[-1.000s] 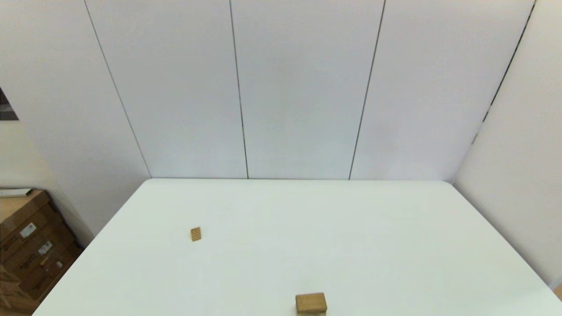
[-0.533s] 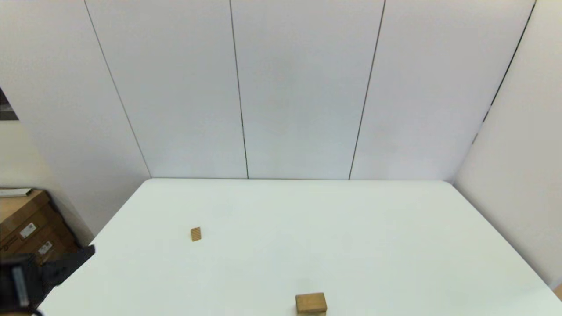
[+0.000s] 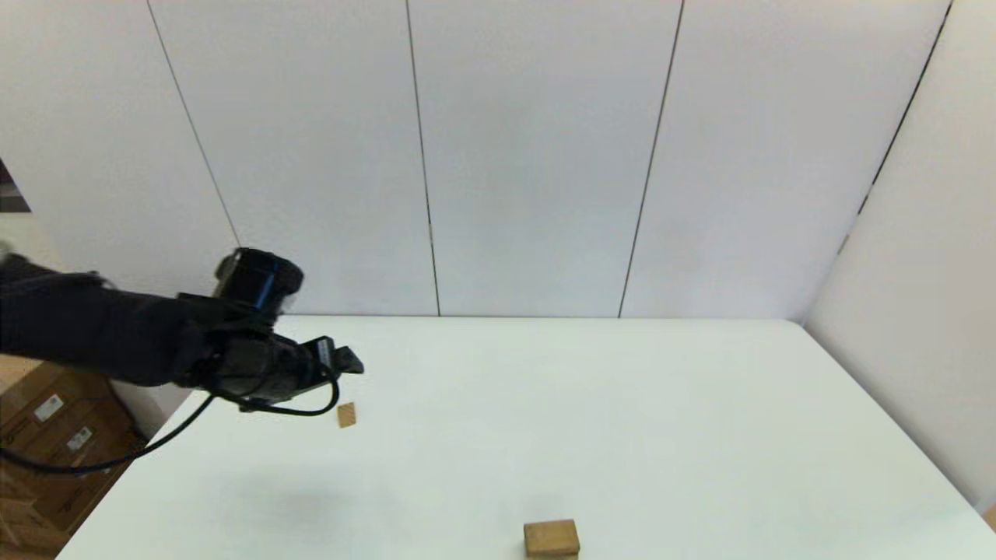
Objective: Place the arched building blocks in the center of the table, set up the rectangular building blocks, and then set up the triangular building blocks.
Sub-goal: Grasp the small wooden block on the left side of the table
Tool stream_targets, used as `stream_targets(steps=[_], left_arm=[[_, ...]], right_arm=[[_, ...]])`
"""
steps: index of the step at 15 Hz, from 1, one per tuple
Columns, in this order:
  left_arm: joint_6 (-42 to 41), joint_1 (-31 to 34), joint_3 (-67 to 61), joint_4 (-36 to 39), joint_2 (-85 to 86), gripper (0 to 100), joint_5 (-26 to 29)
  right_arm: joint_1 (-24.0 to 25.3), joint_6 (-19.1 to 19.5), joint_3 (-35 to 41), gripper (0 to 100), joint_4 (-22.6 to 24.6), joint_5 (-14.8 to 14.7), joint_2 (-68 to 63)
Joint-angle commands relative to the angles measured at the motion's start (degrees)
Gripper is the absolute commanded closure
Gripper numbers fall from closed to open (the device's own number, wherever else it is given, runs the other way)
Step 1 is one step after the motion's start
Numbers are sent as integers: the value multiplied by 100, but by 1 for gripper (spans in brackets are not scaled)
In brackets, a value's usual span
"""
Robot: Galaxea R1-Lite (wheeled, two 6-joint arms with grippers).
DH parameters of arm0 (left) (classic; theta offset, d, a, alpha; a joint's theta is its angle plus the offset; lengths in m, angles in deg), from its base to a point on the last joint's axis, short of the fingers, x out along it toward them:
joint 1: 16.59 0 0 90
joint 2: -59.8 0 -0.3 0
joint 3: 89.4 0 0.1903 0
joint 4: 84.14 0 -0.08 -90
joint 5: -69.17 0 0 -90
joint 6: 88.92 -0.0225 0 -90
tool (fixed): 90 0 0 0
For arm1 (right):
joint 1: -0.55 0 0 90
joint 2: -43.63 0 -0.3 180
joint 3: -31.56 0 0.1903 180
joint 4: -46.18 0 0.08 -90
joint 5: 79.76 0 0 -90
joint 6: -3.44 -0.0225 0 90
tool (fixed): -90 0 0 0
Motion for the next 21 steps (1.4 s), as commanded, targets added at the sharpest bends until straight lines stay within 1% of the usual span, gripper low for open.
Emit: stream_targets(steps=[1,3,8,16,21], left_arm=[[335,-158,1028,-139,-2014,0,-44],[335,-9,1230,-235,-2331,0,-219],[300,316,1441,-332,-2656,0,-254],[300,325,1907,-349,-2893,0,-263],[300,334,2153,-613,-3007,0,-369]], right_arm=[[2,2,0,0,2,4,-7],[2,2,0,0,2,4,-7],[2,2,0,0,2,4,-7],[2,2,0,0,2,4,-7],[2,2,0,0,2,4,-7]])
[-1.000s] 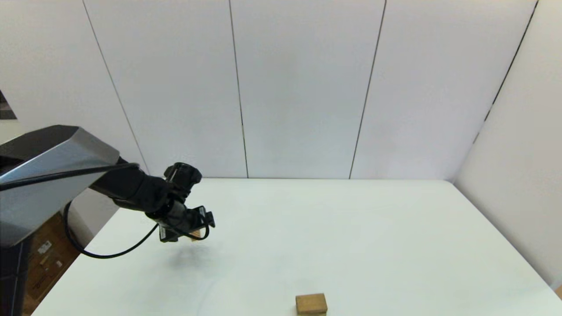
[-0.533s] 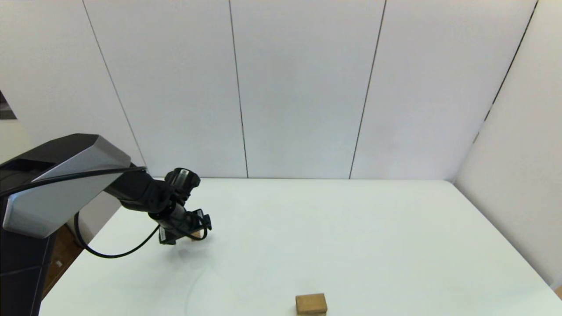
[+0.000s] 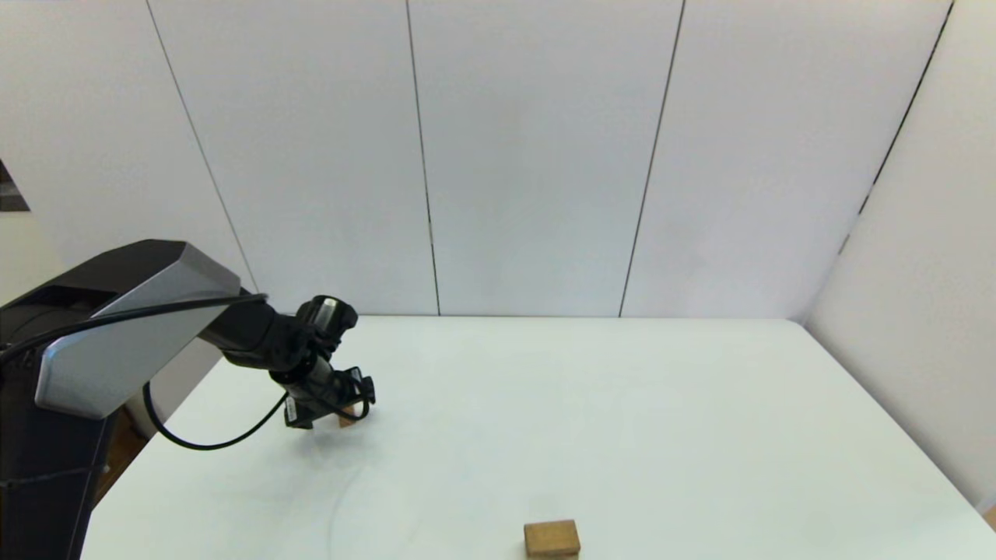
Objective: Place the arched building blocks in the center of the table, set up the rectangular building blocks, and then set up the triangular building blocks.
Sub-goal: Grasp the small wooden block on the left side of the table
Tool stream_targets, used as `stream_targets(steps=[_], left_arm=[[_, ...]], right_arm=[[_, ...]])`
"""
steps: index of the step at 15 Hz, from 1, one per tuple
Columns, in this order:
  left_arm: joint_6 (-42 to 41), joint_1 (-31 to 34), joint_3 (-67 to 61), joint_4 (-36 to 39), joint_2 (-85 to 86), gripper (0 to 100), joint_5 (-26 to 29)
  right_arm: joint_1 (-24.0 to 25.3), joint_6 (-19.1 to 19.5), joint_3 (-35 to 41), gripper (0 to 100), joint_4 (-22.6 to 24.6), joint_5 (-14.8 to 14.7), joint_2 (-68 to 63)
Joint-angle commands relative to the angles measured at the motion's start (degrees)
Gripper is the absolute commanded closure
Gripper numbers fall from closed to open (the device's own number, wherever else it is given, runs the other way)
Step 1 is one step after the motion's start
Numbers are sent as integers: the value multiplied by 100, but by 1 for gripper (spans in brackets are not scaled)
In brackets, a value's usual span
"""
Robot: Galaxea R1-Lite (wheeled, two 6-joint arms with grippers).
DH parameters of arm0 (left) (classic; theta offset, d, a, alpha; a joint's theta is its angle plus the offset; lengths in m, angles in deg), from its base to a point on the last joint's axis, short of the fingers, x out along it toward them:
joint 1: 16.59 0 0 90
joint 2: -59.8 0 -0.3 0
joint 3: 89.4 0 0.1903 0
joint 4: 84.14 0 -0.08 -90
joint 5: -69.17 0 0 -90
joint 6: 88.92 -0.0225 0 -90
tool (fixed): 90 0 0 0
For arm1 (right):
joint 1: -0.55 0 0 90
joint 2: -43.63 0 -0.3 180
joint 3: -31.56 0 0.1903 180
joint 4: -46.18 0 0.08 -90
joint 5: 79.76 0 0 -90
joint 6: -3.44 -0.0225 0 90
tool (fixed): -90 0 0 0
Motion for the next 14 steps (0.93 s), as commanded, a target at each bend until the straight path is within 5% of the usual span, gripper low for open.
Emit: stream_targets(steps=[1,9,10,14], left_arm=[[19,0,218,-134,-97,0,-96],[2,-9,385,-222,-203,0,-140],[2,-18,393,-222,-203,100,-140],[-7,-18,393,-222,-203,100,-140]], right_arm=[[2,4,0,0,-3,2,-7],[2,4,0,0,-3,2,-7],[2,4,0,0,-3,2,-7],[2,4,0,0,-3,2,-7]])
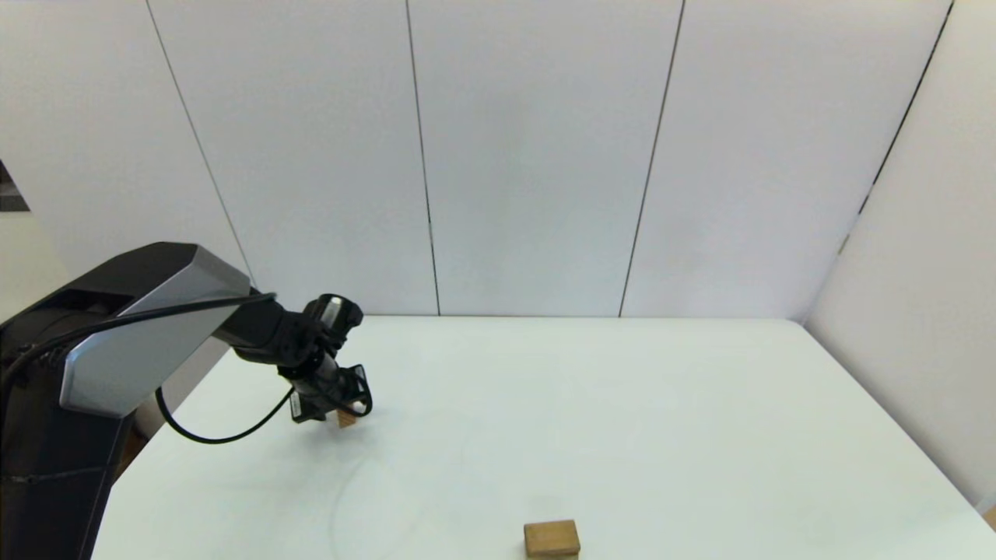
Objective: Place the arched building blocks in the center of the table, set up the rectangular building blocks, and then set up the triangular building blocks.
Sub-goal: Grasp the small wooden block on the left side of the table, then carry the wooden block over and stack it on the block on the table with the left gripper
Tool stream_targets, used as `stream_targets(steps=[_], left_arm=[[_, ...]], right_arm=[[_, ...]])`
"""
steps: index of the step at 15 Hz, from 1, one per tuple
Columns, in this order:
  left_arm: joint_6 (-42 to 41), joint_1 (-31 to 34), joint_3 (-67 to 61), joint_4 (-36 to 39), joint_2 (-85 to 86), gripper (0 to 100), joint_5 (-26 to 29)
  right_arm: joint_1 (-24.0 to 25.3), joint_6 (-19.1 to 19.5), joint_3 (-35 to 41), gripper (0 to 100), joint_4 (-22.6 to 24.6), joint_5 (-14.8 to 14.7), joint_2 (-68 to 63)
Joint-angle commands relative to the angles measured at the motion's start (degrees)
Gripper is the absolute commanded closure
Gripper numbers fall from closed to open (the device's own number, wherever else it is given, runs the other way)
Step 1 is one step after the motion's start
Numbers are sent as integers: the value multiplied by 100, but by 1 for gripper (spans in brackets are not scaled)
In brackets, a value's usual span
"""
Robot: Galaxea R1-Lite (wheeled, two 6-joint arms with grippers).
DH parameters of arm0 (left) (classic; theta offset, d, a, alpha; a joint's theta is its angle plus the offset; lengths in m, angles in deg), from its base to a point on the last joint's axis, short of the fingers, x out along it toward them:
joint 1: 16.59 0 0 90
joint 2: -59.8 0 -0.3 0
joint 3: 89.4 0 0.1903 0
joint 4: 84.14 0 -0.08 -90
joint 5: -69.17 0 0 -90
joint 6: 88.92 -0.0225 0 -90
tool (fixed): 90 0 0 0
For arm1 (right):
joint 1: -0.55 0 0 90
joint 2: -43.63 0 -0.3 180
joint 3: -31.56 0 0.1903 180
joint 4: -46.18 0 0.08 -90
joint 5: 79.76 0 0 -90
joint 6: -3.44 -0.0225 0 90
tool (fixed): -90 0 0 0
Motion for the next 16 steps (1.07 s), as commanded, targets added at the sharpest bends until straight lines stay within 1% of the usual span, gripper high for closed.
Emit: stream_targets(steps=[1,7,9,11,14,16], left_arm=[[21,7,2,-4,15,100,-2],[30,7,2,-4,24,100,-2],[38,-90,-24,-74,332,100,-2],[38,-468,81,-742,1228,100,15],[3,-1355,582,-1937,2230,100,15],[-463,-2050,846,-2535,2573,100,42]], right_arm=[[2,4,0,0,-3,2,-7],[2,4,0,0,-3,2,-7],[2,4,0,0,-3,2,-7],[2,4,0,0,-3,2,-7],[2,4,0,0,-3,2,-7],[2,4,0,0,-3,2,-7]])
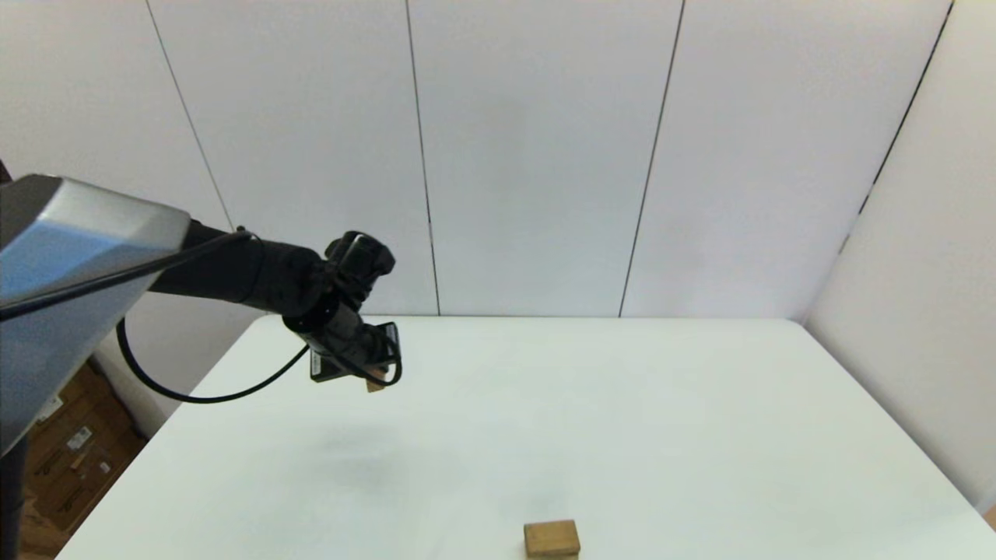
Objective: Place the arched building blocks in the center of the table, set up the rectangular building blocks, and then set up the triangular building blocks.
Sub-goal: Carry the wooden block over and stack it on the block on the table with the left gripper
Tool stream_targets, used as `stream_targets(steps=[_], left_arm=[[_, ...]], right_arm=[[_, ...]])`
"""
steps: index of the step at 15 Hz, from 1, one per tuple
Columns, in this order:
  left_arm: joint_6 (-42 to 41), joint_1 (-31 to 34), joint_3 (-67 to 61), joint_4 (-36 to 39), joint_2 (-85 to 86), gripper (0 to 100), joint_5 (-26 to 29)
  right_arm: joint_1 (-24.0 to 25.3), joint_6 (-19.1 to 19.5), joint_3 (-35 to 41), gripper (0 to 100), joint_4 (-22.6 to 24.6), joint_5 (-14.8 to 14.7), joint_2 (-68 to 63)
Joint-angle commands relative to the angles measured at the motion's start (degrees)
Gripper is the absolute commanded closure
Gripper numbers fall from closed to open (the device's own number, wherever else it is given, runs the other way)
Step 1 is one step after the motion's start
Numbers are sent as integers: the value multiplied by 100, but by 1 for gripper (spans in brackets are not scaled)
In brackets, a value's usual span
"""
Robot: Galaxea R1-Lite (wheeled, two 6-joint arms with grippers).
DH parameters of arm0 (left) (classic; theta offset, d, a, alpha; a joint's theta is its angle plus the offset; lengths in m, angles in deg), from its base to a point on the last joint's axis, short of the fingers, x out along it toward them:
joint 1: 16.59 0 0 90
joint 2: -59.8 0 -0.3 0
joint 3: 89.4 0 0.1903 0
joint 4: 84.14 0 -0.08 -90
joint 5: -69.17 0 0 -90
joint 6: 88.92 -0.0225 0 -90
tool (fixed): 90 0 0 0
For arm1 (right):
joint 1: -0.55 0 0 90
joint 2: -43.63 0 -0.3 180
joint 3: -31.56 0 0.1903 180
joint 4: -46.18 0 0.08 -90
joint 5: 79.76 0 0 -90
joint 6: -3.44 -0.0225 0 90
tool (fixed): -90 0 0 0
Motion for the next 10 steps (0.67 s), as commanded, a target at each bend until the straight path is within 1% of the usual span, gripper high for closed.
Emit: stream_targets(steps=[1,3,5,6,8,10], left_arm=[[-835,-1478,531,-1189,1180,100,105],[-1793,-2252,575,-1462,1276,100,175],[-2576,-2718,751,-1717,1153,100,412],[-2901,-2841,857,-1857,1065,100,579],[-3912,-2911,1024,-2033,793,100,922],[-4351,-2902,1076,-2033,485,100,966]], right_arm=[[2,2,0,0,0,2,-7],[2,2,0,0,0,2,-7],[2,2,0,0,0,2,-7],[2,2,0,0,0,2,-7],[2,2,0,0,0,2,-7],[2,2,0,0,0,2,-7]])
